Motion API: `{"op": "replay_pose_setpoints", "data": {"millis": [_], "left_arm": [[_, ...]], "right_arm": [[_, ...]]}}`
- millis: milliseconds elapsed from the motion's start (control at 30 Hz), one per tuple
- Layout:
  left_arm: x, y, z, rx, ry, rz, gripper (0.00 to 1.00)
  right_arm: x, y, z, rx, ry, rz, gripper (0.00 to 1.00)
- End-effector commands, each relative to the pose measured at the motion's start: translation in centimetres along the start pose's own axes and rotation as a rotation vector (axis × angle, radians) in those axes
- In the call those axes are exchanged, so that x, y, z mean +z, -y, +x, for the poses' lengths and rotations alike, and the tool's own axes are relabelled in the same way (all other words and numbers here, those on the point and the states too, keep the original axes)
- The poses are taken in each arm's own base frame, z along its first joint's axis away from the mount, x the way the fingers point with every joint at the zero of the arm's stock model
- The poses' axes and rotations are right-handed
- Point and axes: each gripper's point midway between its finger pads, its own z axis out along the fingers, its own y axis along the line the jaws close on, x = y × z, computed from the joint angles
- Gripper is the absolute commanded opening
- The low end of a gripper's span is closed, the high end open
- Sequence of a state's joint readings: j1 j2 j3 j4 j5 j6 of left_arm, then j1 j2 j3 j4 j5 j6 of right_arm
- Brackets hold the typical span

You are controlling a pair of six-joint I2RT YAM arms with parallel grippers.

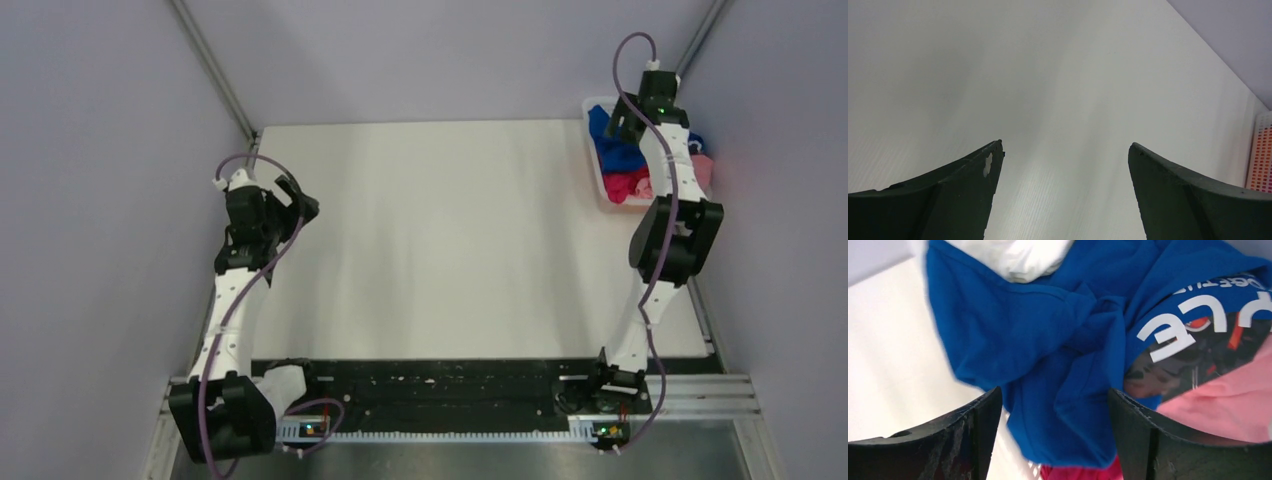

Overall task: Fold and stack the t-shirts
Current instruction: Grab crumpled tshirt from bin with the right arm, then move the tshirt to the center of the board

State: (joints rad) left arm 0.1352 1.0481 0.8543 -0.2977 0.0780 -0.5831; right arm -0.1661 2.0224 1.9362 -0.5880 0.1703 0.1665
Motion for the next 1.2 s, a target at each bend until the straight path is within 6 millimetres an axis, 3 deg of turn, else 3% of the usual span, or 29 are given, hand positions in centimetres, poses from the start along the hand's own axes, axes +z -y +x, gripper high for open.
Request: {"op": "replay_pose_setpoints", "data": {"millis": [0, 100, 167, 233, 300, 333, 433, 533, 600, 733, 867, 967, 1067, 1167], "left_arm": [[0.2, 1.2, -2.1, 0.024, 0.063, 0.030, 0.99], [0.2, 0.9, -2.1, 0.026, 0.065, 0.012, 0.99], [0.1, 0.8, -2.2, 0.028, 0.070, 0.005, 0.99], [-0.1, 0.7, -2.3, 0.025, 0.073, 0.001, 0.99], [-0.4, 0.8, -2.4, 0.024, 0.076, 0.003, 0.99], [-0.7, 0.9, -2.5, 0.024, 0.081, 0.006, 0.99], [-1.5, 1.2, -2.7, 0.021, 0.096, 0.020, 0.99], [-2.4, 1.6, -2.8, 0.018, 0.114, 0.043, 0.99], [-3.1, 2.0, -3.0, 0.018, 0.128, 0.067, 0.99], [-4.5, 2.8, -3.3, 0.025, 0.151, 0.109, 0.99], [-5.4, 3.6, -3.4, 0.013, 0.160, 0.144, 0.99], [-5.9, 4.0, -3.2, -0.001, 0.147, 0.168, 0.99], [-6.1, 4.1, -2.9, -0.011, 0.134, 0.174, 0.99], [-6.4, 3.9, -2.5, -0.020, 0.122, 0.164, 0.99]], "right_arm": [[1.7, 2.3, 1.1, -0.035, -0.090, 0.153, 0.75], [2.7, 3.2, 2.8, -0.052, -0.122, 0.206, 0.70], [3.1, 3.2, 2.8, -0.066, -0.118, 0.201, 0.48], [2.9, 2.9, 1.5, -0.064, -0.087, 0.185, 0.26], [1.9, 2.4, -1.3, -0.046, -0.011, 0.165, 0.06], [1.1, 2.1, -3.0, -0.034, 0.037, 0.148, 0.01], [-3.0, 0.6, -9.4, 0.009, 0.222, 0.058, 0.00], [-9.4, -2.6, -15.5, 0.064, 0.418, -0.141, 0.00], [-15.2, -5.5, -18.7, 0.055, 0.557, -0.288, 0.00], [-27.7, -12.6, -22.1, 0.031, 0.783, -0.613, 0.00], [-38.6, -19.7, -20.8, 0.004, 0.827, -1.068, 0.00], [-46.0, -23.2, -18.6, -0.038, 0.842, -1.347, 0.00], [-51.3, -25.8, -15.8, -0.091, 0.820, -1.522, 0.00], [-54.3, -26.9, -13.6, -0.116, 0.773, -1.633, 0.00]]}}
